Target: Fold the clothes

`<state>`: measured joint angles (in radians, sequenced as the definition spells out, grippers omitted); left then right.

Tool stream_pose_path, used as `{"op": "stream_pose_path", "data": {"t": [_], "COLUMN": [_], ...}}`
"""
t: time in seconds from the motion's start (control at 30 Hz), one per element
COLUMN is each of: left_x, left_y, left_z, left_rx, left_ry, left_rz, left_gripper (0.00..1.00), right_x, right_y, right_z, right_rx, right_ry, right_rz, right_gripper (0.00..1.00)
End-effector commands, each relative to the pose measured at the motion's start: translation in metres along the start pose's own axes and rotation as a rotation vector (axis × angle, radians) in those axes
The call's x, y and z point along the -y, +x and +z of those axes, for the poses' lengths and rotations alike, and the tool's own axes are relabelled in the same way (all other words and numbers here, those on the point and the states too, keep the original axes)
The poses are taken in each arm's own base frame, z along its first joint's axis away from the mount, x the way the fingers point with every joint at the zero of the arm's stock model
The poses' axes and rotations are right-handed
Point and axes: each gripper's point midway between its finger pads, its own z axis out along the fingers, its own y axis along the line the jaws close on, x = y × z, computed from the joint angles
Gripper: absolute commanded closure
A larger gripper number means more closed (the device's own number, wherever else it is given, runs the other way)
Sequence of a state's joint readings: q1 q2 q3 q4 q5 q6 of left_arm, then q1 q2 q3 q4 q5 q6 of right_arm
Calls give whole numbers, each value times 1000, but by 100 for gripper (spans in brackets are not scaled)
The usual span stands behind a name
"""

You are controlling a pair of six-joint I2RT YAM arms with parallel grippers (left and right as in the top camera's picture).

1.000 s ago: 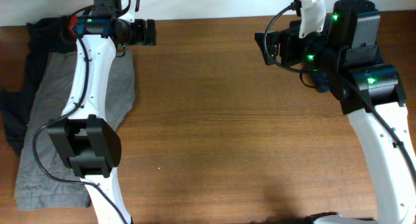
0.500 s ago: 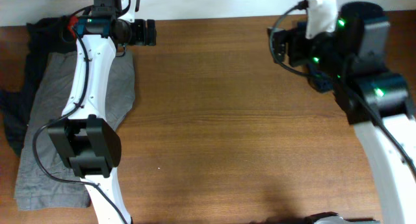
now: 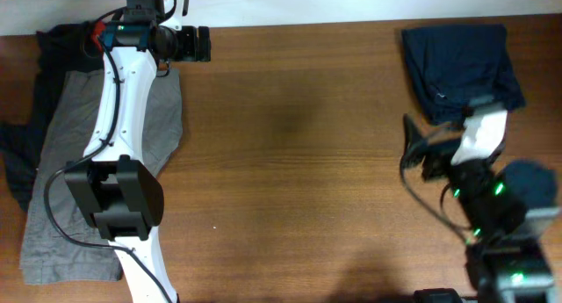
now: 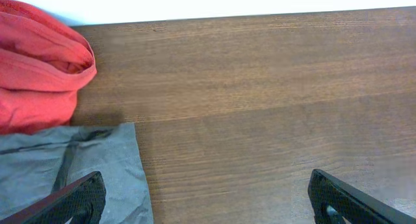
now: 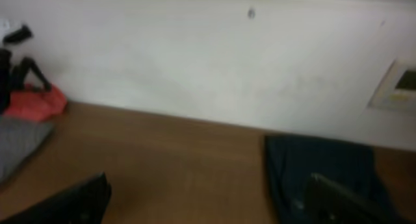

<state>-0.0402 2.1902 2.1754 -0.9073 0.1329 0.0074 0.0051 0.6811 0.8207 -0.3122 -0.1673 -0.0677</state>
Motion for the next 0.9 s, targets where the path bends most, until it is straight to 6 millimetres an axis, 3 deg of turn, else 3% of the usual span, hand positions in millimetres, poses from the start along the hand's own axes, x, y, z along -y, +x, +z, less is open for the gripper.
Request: {"op": "stream_pose_path", "data": {"t": [0.0, 0.13, 0.37, 0.87], "left_x": [-1, -1, -1, -1], "left_y": [-6, -5, -6, -6], "left_z": [-3, -3, -3, -3], "left_rx": [16, 15, 16, 16], "left_ry": [-4, -4, -4, -4], "left_rz": [21, 21, 21, 21], "left_gripper": [1, 1, 1, 1], "right_x": [-8, -12, -9, -5], "right_y": [35, 88, 135, 179], "right_z": [-8, -8, -9, -15], "right_rx": [30, 60, 81, 98], "right_ry": [-30, -27, 9, 53], "right_rz": [23, 59, 56, 96], "right_gripper": [1, 1, 1, 1]}}
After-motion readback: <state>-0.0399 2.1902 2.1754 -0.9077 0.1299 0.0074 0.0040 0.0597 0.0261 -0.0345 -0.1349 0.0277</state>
